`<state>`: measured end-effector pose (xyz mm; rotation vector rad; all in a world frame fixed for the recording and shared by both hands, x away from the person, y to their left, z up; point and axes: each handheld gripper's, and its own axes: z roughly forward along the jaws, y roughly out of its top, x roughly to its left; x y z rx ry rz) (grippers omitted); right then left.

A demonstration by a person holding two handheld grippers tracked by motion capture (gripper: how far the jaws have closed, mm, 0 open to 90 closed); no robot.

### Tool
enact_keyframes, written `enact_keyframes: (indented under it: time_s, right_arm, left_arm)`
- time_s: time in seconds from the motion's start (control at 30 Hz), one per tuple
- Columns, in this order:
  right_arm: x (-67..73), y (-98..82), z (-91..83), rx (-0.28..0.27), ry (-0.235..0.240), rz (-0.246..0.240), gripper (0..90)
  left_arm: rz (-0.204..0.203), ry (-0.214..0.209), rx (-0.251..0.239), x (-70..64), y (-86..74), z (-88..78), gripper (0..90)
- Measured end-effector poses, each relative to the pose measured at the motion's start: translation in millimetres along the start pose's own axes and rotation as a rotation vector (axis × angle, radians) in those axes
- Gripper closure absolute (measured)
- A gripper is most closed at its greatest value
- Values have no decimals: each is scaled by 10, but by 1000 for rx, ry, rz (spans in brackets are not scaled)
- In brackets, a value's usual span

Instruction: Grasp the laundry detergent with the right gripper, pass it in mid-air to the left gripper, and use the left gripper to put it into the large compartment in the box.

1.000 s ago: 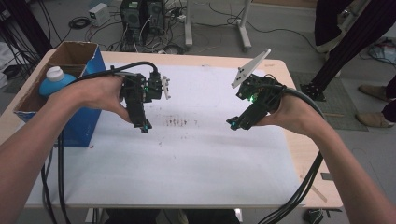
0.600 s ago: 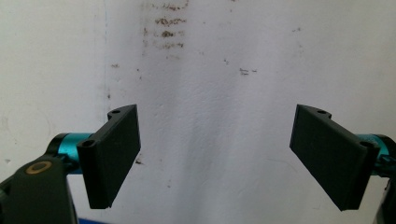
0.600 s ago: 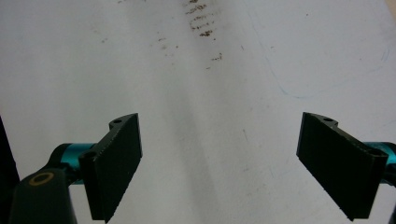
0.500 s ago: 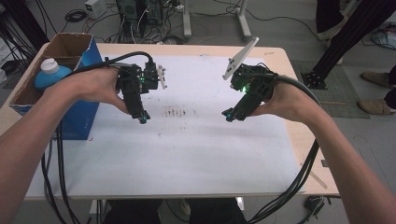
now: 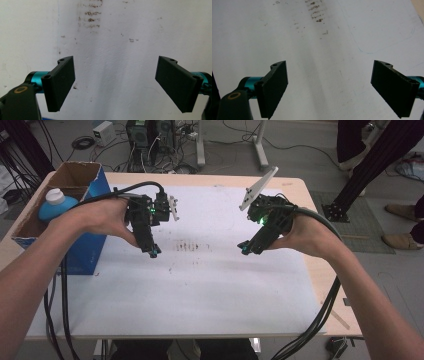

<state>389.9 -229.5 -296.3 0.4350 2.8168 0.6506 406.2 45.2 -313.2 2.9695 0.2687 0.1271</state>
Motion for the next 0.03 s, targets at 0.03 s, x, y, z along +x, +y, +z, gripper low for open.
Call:
enact_keyframes:
  time_s: [0.03]
  right_arm:
    - [-2,1,-3,-3,-4,2,136]
  left_arm:
    - [-4,-1,-6,0,-2,1,163]
